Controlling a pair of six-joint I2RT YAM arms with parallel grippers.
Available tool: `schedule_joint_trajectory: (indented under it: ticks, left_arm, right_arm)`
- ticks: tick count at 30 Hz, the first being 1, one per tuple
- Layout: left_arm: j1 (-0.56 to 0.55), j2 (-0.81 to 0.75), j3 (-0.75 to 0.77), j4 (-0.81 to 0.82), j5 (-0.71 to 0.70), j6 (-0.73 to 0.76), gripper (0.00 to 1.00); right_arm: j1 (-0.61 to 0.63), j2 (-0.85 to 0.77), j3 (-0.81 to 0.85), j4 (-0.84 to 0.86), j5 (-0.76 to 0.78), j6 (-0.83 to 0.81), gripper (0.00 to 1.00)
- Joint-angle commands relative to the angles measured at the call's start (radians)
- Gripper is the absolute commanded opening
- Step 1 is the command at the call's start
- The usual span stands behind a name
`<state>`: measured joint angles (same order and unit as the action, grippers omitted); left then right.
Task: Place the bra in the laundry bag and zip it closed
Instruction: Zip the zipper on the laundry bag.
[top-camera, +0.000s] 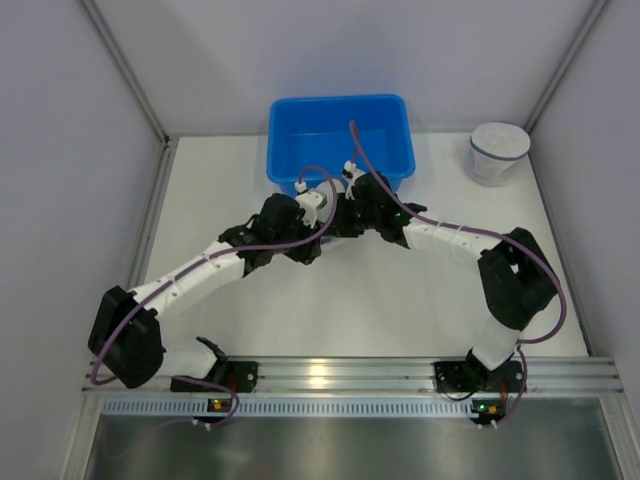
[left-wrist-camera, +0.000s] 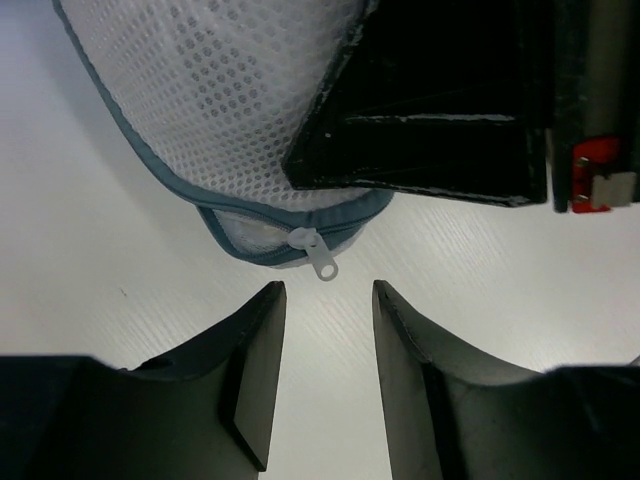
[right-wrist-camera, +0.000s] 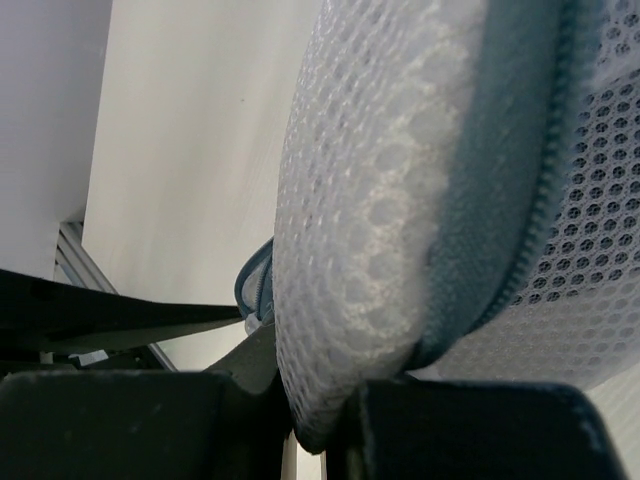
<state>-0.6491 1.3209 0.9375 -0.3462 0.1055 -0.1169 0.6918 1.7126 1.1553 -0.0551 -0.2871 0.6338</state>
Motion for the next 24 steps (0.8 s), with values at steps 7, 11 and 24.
schedule_joint_trajectory:
  ticks: [7,11,24]
  left_arm:
    - [-0.003,0.080,0.089,0.004,-0.159,-0.067,0.40]
    - [-0.001,0.077,0.090,0.004,-0.139,-0.063,0.24]
    - [0.153,-0.025,-0.012,-0.008,0.193,-0.072,0.00]
  right_arm:
    - [0.028,0.001,0.058,0.011,0.008,0.026,0.00]
    - [0.028,-0.004,0.052,0.011,0.014,0.014,0.00]
    - [-0.012,-0.018,0.018,0.046,-0.024,-0.025,0.00]
